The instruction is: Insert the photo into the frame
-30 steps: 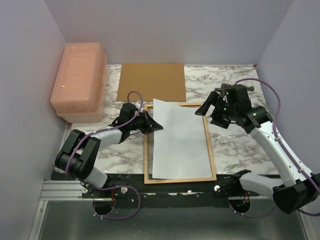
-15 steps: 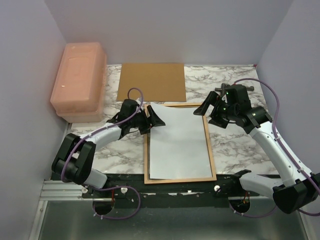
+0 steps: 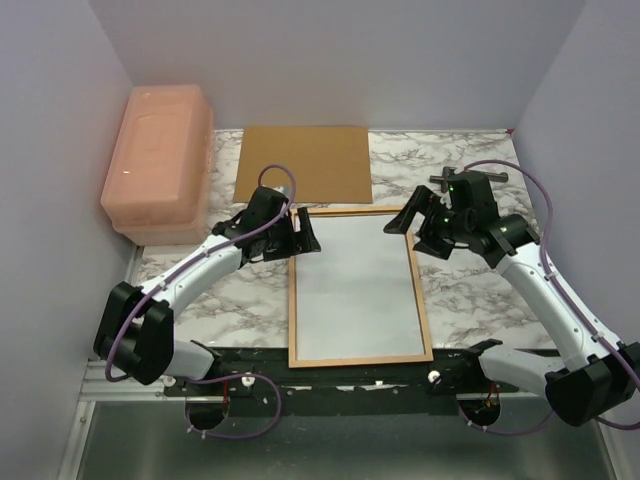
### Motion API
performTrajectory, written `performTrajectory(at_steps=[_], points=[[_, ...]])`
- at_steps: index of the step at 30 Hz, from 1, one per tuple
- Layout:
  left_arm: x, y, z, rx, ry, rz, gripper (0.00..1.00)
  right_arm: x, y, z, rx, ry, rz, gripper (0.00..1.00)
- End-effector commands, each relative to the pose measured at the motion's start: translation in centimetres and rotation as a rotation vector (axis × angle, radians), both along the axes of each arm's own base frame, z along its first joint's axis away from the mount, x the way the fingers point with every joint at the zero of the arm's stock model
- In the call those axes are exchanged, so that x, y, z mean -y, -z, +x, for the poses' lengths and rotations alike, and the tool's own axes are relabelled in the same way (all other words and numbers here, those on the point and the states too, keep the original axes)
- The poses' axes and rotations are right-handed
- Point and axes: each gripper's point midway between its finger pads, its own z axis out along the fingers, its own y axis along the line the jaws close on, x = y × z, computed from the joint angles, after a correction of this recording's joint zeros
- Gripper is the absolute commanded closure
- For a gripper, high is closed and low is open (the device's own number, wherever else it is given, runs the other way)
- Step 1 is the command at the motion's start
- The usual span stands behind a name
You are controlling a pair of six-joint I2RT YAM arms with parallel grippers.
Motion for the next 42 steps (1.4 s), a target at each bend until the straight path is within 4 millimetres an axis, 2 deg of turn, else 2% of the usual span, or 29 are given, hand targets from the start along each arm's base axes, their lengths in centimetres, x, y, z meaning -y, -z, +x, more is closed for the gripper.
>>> performTrajectory(at_steps=[1, 8, 12, 16, 20, 26, 32, 36, 42], points=[[-3.5, -1.5, 0.0, 0.08, -0.048, 0.182, 0.11, -0.8, 0.0, 0.2, 0.006, -0.03, 0.025, 0.0], [-5.4, -4.7, 0.1, 0.215, -0.088, 0.21, 0.1, -1.0, 0.7, 0.7, -0.005, -0.044, 0.011, 0.0], [-5.6, -6.0, -0.3, 0.272, -0.107, 0.147, 0.06, -2.2, 1.3, 1.3, -0.027, -0.11, 0.031, 0.0], [-5.4, -6.6, -0.7, 0.293, -0.127, 0.038, 0.02, -3.7, 1.9, 2.8, -0.059, -0.169, 0.041, 0.0], [-5.7, -6.9, -0.4, 0.284, -0.152, -0.074, 0.02, -4.7, 2.6, 5.7, -0.067, -0.205, 0.016, 0.0], [-6.6, -6.0, 0.8, 0.247, -0.196, -0.147, 0.02, -5.3, 3.8, 10.8, -0.079, -0.209, 0.028, 0.0], [-7.0, -4.9, 2.5, 0.216, -0.224, -0.146, 0.01, -3.8, 5.4, 16.9, -0.105, -0.135, 0.162, 0.0], [-7.5, -3.4, 4.1, 0.162, -0.271, -0.118, 0.02, -2.9, 6.8, 20.5, -0.113, -0.097, 0.233, 0.0], [-7.3, -0.8, 7.3, 0.049, -0.302, -0.06, 0.07, -2.7, 8.8, 23.8, -0.135, -0.063, 0.271, 0.0]])
